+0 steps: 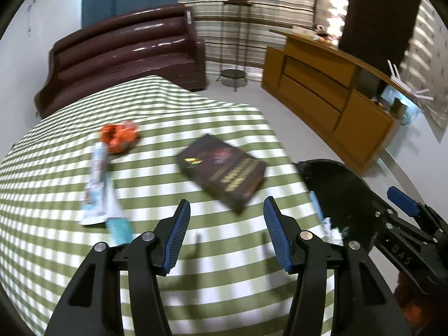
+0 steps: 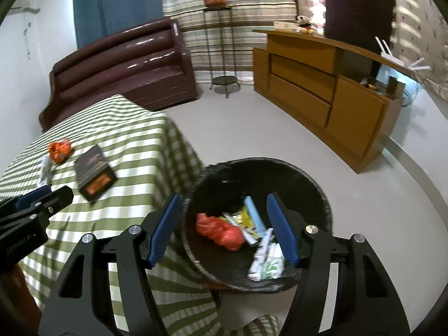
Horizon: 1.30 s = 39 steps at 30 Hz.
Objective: Collect trash
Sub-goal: 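Move both tools back over the table toward the tubes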
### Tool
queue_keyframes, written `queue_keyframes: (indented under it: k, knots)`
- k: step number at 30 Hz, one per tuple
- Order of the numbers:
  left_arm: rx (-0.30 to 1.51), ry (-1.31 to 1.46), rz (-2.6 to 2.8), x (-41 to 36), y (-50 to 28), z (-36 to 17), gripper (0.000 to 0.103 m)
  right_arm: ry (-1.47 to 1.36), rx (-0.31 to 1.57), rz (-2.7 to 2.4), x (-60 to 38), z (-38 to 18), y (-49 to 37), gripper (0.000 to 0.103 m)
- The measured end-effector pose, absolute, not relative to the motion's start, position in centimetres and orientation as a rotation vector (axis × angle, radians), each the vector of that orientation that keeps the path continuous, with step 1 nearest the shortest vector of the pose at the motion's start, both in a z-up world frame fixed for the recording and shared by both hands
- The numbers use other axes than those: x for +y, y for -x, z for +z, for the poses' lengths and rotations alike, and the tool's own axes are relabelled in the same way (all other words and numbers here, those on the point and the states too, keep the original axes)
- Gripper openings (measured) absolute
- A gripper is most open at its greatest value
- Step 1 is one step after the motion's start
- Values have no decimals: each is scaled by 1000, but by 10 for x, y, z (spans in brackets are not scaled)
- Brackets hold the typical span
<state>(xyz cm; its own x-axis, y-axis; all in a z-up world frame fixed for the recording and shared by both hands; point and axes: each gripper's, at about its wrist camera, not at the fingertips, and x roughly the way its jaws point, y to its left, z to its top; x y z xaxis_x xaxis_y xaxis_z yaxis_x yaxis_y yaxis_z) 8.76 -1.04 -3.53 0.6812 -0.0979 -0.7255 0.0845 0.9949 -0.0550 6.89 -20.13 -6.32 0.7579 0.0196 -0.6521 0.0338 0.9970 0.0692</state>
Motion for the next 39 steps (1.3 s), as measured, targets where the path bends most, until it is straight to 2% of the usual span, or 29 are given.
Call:
queue_keyframes:
  k: [20, 39]
  knots:
    - [811, 128, 167, 144, -51, -36, 54, 33, 707, 221, -66, -48, -72, 63]
    - [830, 193, 285, 225, -34, -50, 54, 149, 778, 342, 34, -64, -84, 62]
